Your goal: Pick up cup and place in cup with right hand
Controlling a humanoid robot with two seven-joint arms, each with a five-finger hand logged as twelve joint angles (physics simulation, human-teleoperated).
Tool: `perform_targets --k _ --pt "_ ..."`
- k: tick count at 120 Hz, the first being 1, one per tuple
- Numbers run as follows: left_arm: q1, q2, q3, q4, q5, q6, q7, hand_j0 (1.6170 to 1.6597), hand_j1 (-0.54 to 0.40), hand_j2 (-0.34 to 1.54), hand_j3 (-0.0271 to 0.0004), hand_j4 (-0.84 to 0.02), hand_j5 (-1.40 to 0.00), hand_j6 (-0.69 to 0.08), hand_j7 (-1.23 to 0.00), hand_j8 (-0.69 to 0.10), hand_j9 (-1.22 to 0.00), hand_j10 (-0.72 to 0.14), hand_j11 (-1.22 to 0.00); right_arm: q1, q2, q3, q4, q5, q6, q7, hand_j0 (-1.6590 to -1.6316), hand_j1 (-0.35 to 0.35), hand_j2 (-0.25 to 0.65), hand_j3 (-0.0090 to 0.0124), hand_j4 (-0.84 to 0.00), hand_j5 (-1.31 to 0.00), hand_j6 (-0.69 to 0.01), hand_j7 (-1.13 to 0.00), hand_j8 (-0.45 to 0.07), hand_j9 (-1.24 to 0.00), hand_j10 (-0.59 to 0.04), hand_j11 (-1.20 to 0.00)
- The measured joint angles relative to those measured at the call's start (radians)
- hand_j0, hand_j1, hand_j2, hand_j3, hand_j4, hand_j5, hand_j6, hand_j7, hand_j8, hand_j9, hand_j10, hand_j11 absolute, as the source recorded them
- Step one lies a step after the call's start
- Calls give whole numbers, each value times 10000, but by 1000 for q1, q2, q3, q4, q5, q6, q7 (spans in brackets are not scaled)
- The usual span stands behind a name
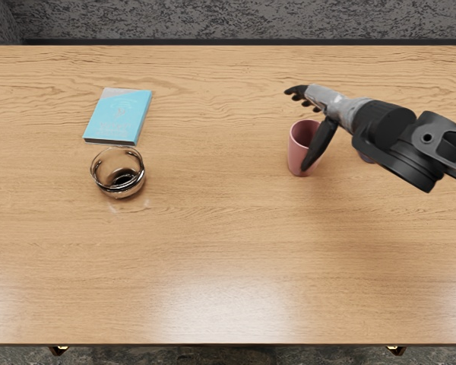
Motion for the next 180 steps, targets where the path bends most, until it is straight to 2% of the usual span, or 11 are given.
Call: perform_targets --k 25,50,90,136,149,159,164,171,180 --pt "0 0 0 0 0 0 0 16581 3490 0 0 0 0 0 0 1 0 1 0 -6 4 -23 -4 -6 -65 0 -16581 -1451 -323 0 -1736 -2228 -1750 -2223 -1741 -2226 -1731 -2225" --pt "0 0 0 0 0 0 0 16581 3490 0 0 0 0 0 0 1 0 1 0 -20 14 -28 -25 -40 -118 0 -16581 -1166 -369 0 -1973 -2537 -1987 -2533 -1979 -2536 -1969 -2535" --pt "0 0 0 0 0 0 0 16581 3490 0 0 0 0 0 0 1 0 1 0 -22 91 -53 -115 -46 -126 0 -16581 -1062 -385 0 -2059 -2651 -2074 -2647 -2066 -2650 -2056 -2649" --pt "0 0 0 0 0 0 0 16581 3490 0 0 0 0 0 0 1 0 1 0 -24 108 -68 -162 -47 -151 0 -16581 -813 -427 0 -2264 -2920 -2278 -2916 -2270 -2918 -2262 -2917" --pt "0 0 0 0 0 0 0 16581 3490 0 0 0 0 1 0 1 0 1 0 -25 124 -71 -193 -47 -156 0 -16580 -773 -433 0 -2297 -2963 -2310 -2959 -2303 -2962 -2295 -2961" --pt "0 0 0 0 0 0 0 16581 3489 0 -1 0 -1 0 0 1 0 1 -1 -26 134 -72 -208 -47 -157 0 -16576 -883 -597 0 -2279 -3028 -2324 -2980 -2284 -3031 -2274 -3033" --pt "0 0 0 0 0 0 0 16581 3489 0 -1 0 -1 1 -1 1 -1 1 -1 -27 137 -72 -217 -47 -156 1 -16572 -958 -987 0 -2241 -3089 -2325 -2986 -2243 -3099 -2230 -3107" --pt "0 0 0 0 0 0 0 16581 3489 0 -1 0 -1 1 -1 1 -1 1 -1 -27 145 -73 -230 -47 -156 0 -16573 -971 -744 0 -2237 -3102 -2329 -2989 -2240 -3111 -2228 -3119" --pt "0 0 0 0 0 0 0 16581 3489 1 -1 0 -1 1 -1 1 -1 1 -1 -25 157 -79 -242 -47 -155 0 -16566 -1134 -1289 0 -2183 -3168 -2322 -2988 -2190 -3174 -2179 -3183"
